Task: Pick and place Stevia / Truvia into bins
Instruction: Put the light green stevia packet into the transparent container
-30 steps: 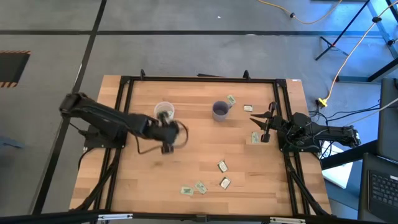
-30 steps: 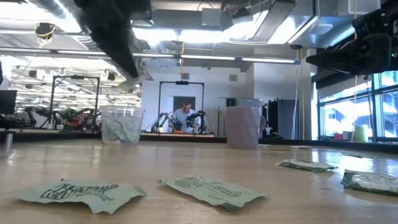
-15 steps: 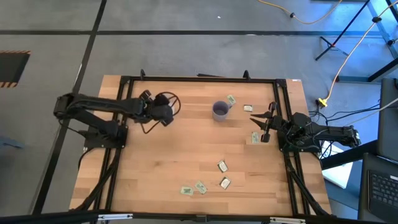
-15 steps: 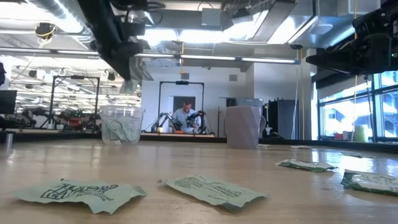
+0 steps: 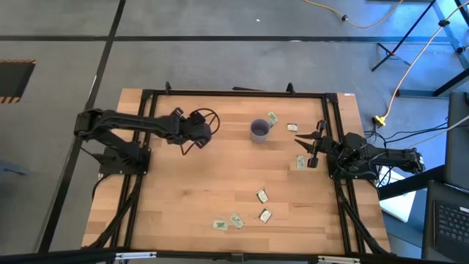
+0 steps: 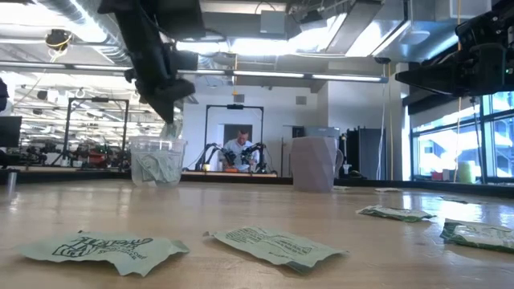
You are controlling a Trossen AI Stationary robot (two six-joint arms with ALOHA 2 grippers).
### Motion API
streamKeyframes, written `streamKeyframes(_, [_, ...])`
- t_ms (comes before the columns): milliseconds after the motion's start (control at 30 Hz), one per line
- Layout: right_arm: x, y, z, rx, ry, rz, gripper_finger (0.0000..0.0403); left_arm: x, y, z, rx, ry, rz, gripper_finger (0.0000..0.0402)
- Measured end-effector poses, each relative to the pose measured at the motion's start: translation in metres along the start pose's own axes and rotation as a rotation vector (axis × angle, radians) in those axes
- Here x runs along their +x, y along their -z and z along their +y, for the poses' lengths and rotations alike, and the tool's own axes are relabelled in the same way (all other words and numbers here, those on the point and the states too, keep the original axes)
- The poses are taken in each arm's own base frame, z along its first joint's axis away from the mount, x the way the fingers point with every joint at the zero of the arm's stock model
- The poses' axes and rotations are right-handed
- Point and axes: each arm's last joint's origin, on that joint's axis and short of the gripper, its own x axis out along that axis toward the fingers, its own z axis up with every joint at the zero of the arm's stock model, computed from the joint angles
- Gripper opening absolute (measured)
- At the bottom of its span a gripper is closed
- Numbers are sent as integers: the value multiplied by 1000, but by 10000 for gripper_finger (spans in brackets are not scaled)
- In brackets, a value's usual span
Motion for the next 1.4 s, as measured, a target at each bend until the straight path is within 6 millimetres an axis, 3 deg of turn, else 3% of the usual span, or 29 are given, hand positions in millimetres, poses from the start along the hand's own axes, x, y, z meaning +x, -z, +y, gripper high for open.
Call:
streamKeyframes(367, [0, 0, 0, 0, 0, 0, 75, 13, 3, -14, 31, 33, 61, 3])
streamKeyframes(1100, [0, 0, 0, 0, 0, 0, 75, 12, 3, -14, 119, 91, 87, 5])
streamKeyframes(1400, [0, 0, 0, 0, 0, 0, 75, 12, 3, -14, 115, 90, 87, 45])
